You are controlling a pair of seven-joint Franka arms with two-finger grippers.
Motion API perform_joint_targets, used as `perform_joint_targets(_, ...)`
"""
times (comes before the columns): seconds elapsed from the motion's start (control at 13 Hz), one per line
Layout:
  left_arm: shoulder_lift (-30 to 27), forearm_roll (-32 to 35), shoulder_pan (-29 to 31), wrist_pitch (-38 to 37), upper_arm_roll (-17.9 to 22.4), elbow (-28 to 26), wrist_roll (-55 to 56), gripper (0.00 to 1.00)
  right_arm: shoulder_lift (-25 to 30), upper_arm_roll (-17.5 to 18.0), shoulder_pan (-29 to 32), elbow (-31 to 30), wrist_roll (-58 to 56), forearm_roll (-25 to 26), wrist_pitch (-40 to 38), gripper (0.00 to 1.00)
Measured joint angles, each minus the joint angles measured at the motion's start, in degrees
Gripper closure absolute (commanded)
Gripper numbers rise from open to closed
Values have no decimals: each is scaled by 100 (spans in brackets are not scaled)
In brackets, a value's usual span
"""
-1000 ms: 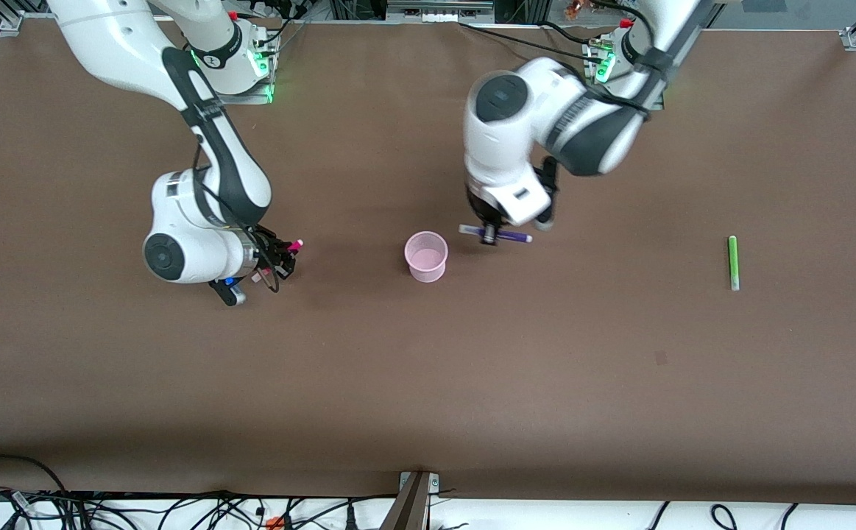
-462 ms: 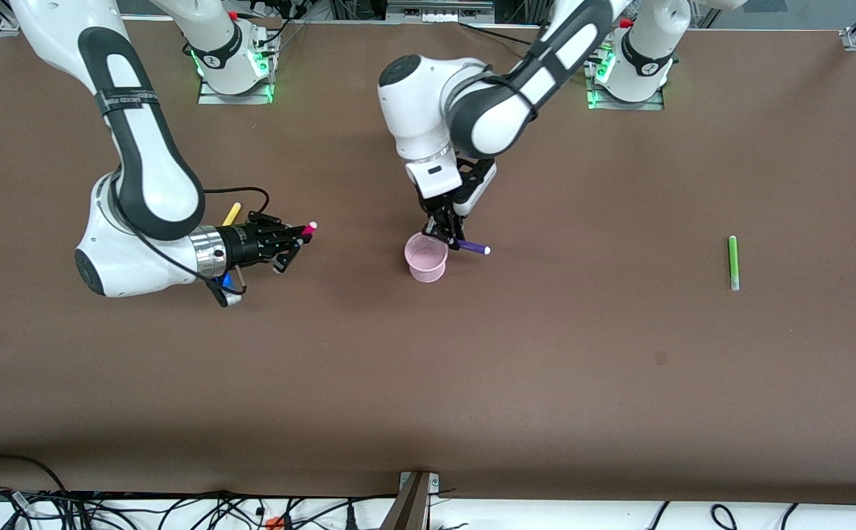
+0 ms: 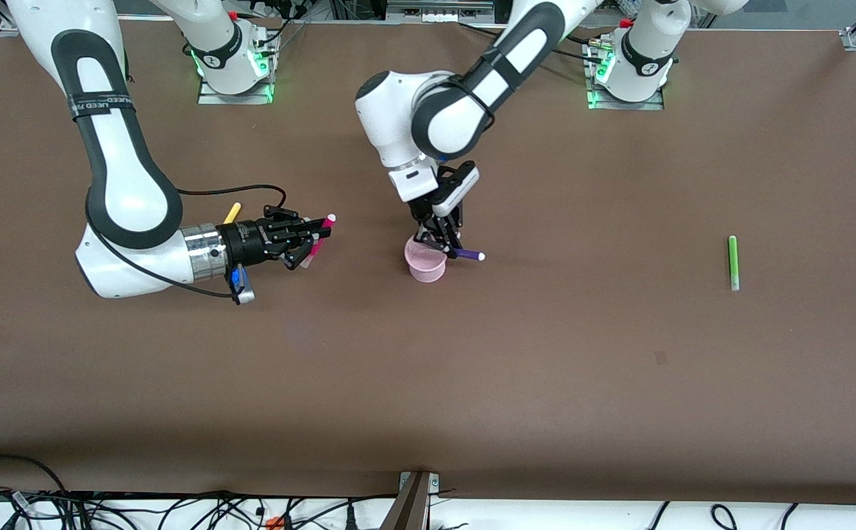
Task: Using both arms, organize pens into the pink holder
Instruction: 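Lower the blue pen into the pink cup and open the left gripper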
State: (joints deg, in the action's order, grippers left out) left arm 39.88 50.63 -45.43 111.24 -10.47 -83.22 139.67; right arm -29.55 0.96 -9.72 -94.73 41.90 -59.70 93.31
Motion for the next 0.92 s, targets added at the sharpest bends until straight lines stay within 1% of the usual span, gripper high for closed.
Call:
perform_joint_targets(0.23,249,4,-266,-199,199,384,57,100,-106,-1,61,0,-97,-318,-172,100)
perform_joint_targets(0.38,430,5,-443,-223,395,484,79,100,-200,-3,149,-1,-256,-393,-291,100)
perform_joint_targets(0.54,541,5,-546,-229,476,527,101,100,-247,-2,196,0,-319,-415,-353,100)
perform_joint_targets(0.62,565,5,-568,-231,491,543,106,97,-248,-2,200,0,-327,-418,-360,100)
perform_joint_targets(0.69,572,6,-582,-234,498,560,106,88,-248,-2,200,0,-328,-422,-364,100)
perform_joint_targets(0.77,572,5,-595,-238,500,572,106,67,-250,-2,200,0,-328,-437,-366,100)
perform_joint_targets(0.85,572,6,-611,-241,502,579,106,50,-255,-2,201,0,-328,-470,-366,100)
perform_joint_targets(0.92,574,6,-632,-252,502,580,106,27,-265,-2,202,0,-328,-489,-366,100)
